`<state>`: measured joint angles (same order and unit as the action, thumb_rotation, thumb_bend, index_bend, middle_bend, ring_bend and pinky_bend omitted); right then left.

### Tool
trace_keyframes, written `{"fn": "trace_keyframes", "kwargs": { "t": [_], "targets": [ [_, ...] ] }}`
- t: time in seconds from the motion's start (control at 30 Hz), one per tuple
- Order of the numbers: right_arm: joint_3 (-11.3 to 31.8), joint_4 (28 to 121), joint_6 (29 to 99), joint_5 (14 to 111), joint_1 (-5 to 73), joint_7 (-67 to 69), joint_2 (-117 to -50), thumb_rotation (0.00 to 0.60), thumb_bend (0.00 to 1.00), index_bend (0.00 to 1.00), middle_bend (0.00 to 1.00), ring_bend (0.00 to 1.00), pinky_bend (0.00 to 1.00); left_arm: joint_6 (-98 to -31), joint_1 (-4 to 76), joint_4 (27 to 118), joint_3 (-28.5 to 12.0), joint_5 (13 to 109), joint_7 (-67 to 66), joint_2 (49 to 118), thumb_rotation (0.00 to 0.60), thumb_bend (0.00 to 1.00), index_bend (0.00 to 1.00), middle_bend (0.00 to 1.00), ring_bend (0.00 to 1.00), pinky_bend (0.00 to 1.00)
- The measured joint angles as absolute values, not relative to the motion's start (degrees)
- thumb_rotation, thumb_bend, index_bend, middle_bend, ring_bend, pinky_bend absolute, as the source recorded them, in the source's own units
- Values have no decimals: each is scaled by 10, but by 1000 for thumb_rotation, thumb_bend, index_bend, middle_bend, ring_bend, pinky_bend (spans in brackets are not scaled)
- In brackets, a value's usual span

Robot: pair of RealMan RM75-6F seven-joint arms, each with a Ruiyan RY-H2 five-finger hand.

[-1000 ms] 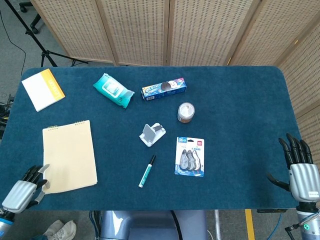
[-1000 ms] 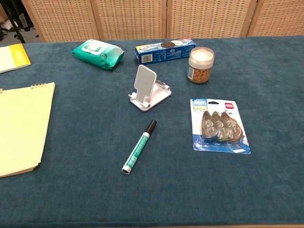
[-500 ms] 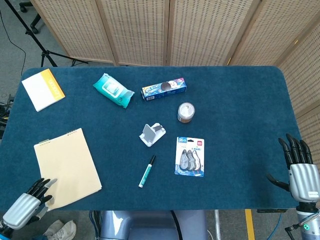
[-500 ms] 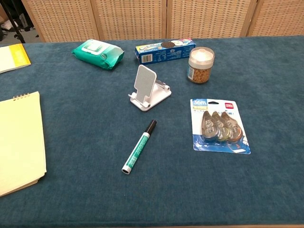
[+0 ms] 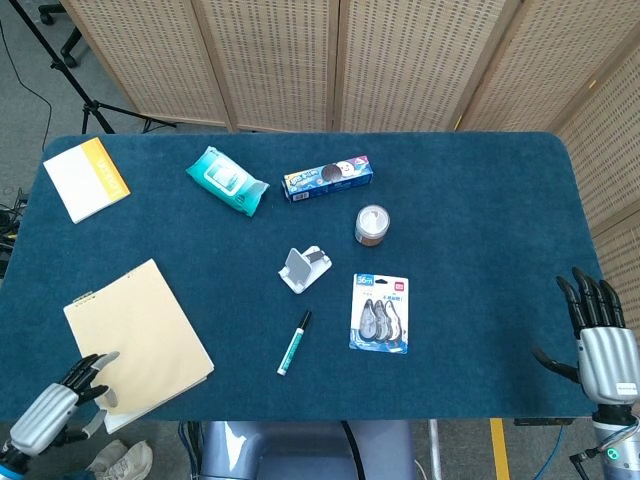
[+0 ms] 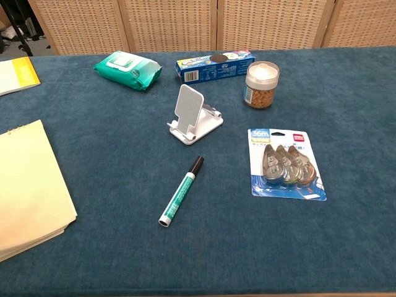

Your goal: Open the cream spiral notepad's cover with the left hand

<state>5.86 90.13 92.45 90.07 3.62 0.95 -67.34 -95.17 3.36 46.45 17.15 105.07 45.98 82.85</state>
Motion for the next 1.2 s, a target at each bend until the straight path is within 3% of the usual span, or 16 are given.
{"fn": "trace_keyframes", "kwargs": {
  "t": [0.3, 0.53, 0.83, 1.03, 1.2],
  "targets": [
    [59, 903, 927, 902, 36, 13, -671, 600, 0, 0, 0, 0, 0, -917, 49, 632, 108, 949, 541, 765, 600, 514, 888, 0, 0, 0],
    [58, 902, 924, 902, 36, 12, -672, 600, 0, 0, 0, 0, 0, -870, 67, 745, 15, 823, 540, 717, 600, 514, 889, 0, 0, 0],
    [57, 902, 922, 902, 37, 6, -675, 600, 0, 0, 0, 0, 0, -796, 110, 748, -95, 693, 428, 716, 600, 515, 889, 0, 0, 0],
    [57, 901, 919, 900, 38, 6, -675, 600, 0, 0, 0, 0, 0, -761, 123, 727, -121, 664, 403, 724, 600, 499, 888, 0, 0, 0],
    [56, 901, 920, 902, 38, 5, -676, 600, 0, 0, 0, 0, 0, -746, 120, 710, -112, 680, 413, 731, 600, 494, 889, 0, 0, 0]
  ]
}}
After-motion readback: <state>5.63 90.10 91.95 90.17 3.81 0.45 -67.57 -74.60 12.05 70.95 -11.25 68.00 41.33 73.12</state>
